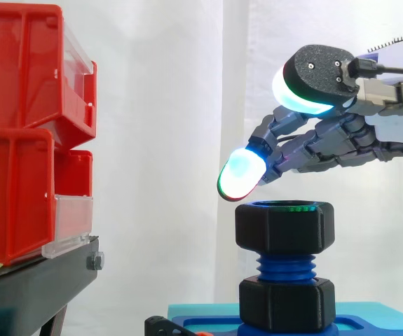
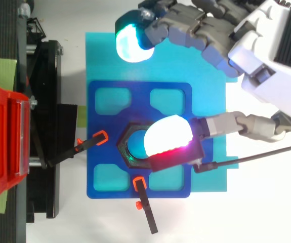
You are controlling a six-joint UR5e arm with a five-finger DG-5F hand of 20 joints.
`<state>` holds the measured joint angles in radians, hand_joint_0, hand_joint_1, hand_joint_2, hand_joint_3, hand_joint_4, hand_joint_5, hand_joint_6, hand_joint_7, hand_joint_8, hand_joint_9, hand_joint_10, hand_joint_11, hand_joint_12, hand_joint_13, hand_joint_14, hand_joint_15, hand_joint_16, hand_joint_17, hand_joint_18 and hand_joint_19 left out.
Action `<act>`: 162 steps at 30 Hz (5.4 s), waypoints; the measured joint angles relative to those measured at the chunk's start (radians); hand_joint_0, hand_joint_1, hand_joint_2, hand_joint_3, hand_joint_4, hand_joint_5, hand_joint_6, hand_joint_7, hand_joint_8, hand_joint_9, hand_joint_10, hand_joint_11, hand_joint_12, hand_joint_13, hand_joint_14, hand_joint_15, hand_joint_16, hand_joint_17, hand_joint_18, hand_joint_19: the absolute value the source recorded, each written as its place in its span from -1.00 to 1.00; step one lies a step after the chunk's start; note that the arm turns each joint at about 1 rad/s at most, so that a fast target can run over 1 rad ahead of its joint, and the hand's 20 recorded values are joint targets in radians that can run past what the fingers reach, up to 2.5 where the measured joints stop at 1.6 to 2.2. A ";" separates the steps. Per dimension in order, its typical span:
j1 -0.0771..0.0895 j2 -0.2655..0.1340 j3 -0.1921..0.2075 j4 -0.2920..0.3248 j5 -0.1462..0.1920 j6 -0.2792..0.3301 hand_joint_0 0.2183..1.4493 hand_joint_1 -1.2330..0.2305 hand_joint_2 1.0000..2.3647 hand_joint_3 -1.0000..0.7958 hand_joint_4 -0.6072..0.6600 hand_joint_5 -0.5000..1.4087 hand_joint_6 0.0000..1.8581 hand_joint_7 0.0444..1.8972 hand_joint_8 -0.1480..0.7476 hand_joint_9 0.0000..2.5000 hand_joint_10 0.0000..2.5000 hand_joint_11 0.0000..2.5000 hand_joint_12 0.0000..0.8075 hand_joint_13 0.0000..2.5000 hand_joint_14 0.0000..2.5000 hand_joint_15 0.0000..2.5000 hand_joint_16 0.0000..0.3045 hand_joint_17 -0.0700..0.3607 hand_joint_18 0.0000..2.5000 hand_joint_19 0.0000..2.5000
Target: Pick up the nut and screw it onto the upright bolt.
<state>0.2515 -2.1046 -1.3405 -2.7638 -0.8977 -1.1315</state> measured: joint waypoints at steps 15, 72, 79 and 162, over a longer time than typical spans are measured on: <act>0.036 -0.001 -0.021 0.061 -0.061 -0.032 -0.72 0.29 -1.00 -0.44 0.28 -0.57 -0.46 -0.25 -0.09 -0.63 -1.00 -1.00 -0.08 -0.93 -1.00 -1.00 -0.65 -0.12 -1.00 -1.00; 0.010 -0.009 -0.022 -0.147 -0.123 0.034 -0.70 0.24 -1.00 -0.44 0.02 -0.41 -0.41 0.41 -0.13 -0.16 -1.00 -1.00 -0.13 -0.53 -1.00 -1.00 -0.73 -0.25 -0.81 -1.00; 0.002 0.019 -0.021 -0.168 -0.123 0.015 -0.75 0.34 -1.00 -0.44 0.12 -0.41 -0.46 0.39 -0.21 -0.08 -1.00 -1.00 -0.12 -0.50 -1.00 -1.00 -0.71 -0.22 -0.72 -0.99; -0.018 -0.015 -0.031 0.017 -0.296 -0.050 -0.72 0.34 -1.00 -0.44 0.39 -0.52 -0.46 0.15 0.01 -0.42 -1.00 -1.00 -0.04 -0.77 -1.00 -1.00 -0.66 -0.13 -1.00 -1.00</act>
<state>0.2337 -2.1192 -1.3711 -2.7465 -1.1935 -1.1811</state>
